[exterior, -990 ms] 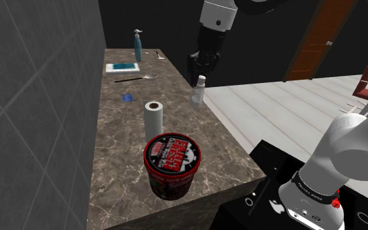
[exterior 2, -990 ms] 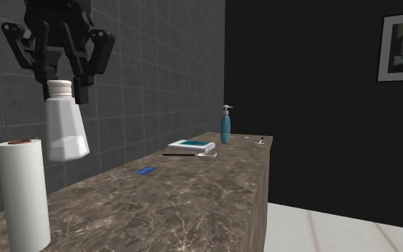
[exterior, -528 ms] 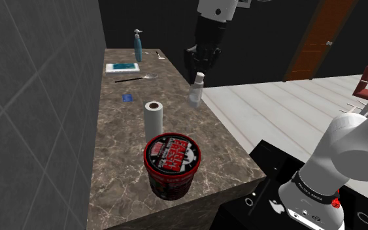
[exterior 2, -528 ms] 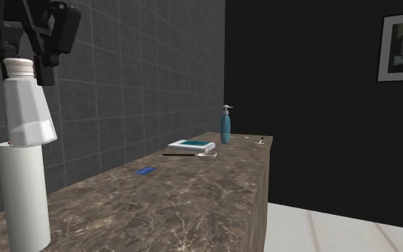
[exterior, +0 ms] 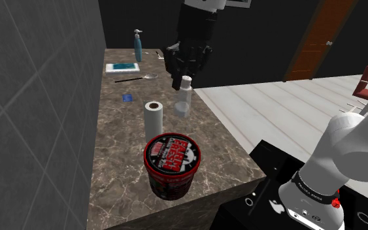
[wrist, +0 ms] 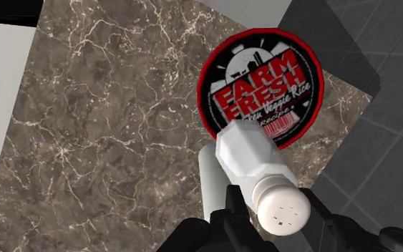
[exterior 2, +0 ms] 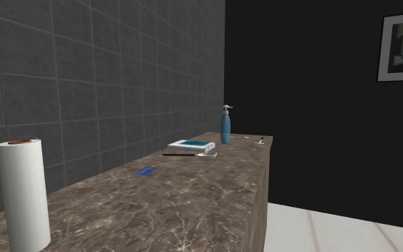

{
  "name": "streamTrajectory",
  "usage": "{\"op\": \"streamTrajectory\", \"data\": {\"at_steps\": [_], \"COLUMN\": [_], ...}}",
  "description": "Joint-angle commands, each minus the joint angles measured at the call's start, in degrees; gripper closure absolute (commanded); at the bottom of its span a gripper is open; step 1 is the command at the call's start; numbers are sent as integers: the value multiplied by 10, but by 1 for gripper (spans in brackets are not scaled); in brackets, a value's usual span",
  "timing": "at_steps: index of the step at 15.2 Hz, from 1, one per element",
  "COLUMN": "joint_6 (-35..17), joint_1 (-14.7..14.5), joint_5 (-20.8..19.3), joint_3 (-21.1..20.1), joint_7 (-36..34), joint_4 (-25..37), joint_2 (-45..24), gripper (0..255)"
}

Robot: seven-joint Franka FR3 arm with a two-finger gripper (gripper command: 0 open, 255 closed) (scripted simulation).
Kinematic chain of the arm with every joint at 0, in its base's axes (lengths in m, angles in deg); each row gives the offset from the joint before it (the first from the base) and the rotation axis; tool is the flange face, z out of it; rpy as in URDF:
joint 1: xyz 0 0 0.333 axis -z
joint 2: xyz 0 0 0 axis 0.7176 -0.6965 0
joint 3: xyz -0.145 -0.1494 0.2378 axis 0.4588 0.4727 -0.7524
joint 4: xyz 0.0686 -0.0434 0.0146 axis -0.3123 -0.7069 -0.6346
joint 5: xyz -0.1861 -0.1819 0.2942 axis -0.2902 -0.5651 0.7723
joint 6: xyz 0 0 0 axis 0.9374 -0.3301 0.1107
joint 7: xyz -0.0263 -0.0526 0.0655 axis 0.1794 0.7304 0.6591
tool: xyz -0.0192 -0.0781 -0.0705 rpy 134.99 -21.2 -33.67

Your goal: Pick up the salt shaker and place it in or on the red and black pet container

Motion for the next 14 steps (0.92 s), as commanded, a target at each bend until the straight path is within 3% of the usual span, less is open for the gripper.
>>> {"op": "streamTrajectory", "data": {"at_steps": [1, 2, 14], "joint_6": [7, 15, -78], "joint_1": [-8, -14, -18], "joint_5": [-4, -12, -6], "joint_3": [-21, -42, -45], "joint_7": [-33, -63, -60], "joint_4": [21, 47, -54], "joint_2": [-14, -31, -22], "gripper": [255, 255, 255]}}
